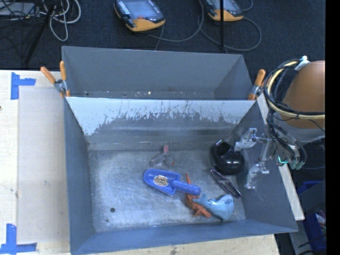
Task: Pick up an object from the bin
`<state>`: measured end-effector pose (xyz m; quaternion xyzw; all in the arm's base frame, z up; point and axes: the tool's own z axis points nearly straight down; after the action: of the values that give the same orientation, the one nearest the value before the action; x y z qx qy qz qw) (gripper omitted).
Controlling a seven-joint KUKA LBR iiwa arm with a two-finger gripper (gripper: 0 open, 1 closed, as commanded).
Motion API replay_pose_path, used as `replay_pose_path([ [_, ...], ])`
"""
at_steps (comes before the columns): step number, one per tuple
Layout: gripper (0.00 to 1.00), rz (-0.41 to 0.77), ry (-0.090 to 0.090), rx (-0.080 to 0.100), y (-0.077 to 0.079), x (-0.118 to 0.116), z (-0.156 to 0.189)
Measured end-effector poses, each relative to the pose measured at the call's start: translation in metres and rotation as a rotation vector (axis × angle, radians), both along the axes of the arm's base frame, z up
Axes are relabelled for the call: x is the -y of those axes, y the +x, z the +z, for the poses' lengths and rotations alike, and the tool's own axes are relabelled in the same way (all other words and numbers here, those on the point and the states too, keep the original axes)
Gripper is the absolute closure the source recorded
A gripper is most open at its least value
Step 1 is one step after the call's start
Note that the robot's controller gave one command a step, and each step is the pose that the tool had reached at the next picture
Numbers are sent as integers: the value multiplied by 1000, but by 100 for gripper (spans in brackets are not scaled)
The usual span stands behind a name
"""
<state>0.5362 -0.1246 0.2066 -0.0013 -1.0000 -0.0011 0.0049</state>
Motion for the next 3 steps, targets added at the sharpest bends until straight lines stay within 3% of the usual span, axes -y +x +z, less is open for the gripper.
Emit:
replay_pose_path([
  [1, 0, 3, -2, 8, 2, 0, 4],
  [2, 0, 57, -3, 14, 8, -9, -46],
  [3, 100, 35, -3, 25, 5, -38, -131],
])
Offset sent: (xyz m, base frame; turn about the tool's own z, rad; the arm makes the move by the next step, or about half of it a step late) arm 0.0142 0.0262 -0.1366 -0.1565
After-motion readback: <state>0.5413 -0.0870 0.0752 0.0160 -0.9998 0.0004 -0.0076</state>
